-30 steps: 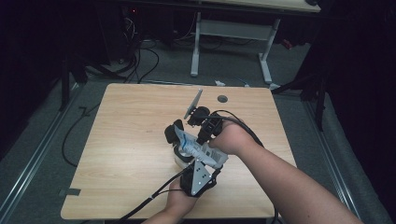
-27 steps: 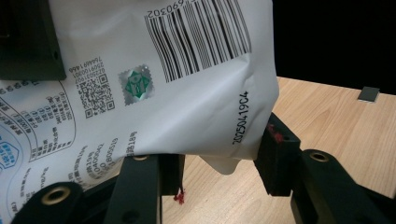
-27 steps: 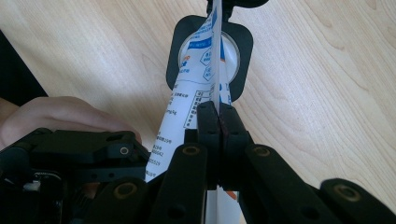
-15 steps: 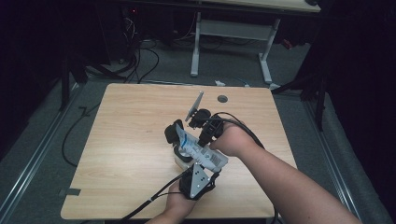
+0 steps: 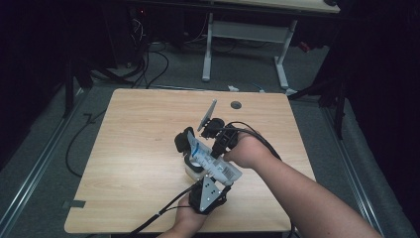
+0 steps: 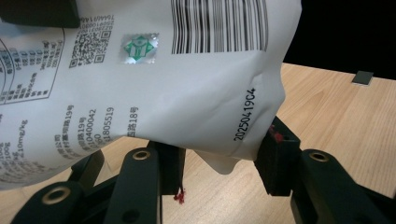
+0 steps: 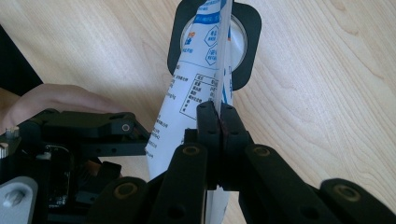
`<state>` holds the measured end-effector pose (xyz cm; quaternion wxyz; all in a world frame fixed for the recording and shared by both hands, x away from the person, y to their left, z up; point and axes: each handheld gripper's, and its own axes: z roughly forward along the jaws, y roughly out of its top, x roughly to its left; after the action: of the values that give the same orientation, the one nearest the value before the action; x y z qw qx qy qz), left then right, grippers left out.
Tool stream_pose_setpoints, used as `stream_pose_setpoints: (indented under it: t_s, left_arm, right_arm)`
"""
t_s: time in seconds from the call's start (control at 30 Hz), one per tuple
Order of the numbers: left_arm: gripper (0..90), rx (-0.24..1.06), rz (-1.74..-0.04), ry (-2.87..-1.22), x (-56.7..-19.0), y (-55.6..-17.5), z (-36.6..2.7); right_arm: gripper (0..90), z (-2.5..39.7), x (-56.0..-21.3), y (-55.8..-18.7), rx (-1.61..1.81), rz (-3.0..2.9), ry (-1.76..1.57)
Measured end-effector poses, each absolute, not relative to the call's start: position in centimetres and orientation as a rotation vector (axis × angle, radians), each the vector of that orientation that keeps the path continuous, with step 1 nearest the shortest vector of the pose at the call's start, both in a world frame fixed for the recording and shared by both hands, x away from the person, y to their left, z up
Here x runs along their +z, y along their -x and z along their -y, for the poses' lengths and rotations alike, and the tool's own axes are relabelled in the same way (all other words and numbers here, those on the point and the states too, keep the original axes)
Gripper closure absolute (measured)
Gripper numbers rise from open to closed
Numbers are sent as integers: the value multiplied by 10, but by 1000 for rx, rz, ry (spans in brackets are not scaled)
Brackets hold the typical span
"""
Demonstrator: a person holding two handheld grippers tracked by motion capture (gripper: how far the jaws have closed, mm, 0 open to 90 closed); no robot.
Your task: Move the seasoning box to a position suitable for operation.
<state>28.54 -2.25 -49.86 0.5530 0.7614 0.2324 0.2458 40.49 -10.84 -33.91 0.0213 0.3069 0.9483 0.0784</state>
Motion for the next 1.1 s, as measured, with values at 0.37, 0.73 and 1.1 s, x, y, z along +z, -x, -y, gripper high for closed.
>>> stream_pose_setpoints:
  t_s: [0.37, 0.73, 1.1]
  left_arm:
    - [578, 563, -559, -1817, -505, -285, 21]
    - [572, 538, -591, -1842, -508, -289, 16]
    - [568, 520, -609, -1853, -512, -291, 13]
  right_arm:
    - [894, 112, -341, -402, 242, -2941, -970]
    - [894, 114, -342, -401, 247, -2940, -981]
    - [894, 116, -343, -400, 245, -2942, -991]
